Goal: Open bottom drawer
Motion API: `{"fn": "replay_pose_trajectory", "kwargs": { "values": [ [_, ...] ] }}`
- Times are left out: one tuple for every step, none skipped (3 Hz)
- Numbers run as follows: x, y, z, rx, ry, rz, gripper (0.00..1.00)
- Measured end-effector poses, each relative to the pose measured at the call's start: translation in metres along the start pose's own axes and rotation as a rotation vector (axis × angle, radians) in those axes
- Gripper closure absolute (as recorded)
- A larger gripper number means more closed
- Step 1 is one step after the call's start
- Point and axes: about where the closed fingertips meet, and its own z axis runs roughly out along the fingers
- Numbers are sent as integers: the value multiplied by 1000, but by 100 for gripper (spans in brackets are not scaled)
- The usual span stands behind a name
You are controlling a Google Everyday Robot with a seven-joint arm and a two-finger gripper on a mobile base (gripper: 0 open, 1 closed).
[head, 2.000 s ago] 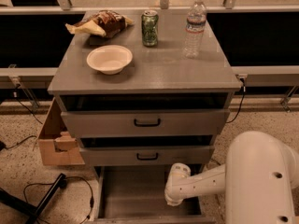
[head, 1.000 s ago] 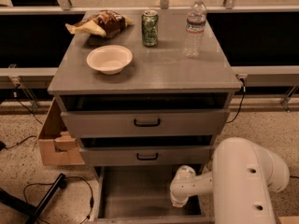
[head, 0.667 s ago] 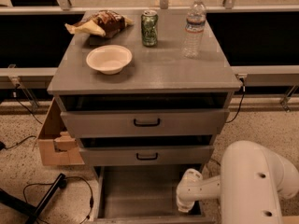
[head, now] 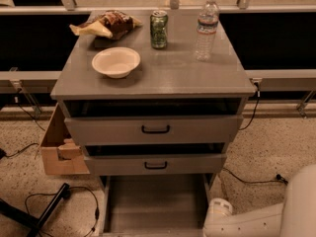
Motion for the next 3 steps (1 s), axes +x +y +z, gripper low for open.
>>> {"fn": "replay_pose_trajectory", "kwargs": {
  "values": [
    [33, 45, -10, -24, 27, 66, 100],
    [34, 46, -9, -25, 27, 65, 100],
    [7, 27, -4, -23, 11, -5, 100]
  ]
}}
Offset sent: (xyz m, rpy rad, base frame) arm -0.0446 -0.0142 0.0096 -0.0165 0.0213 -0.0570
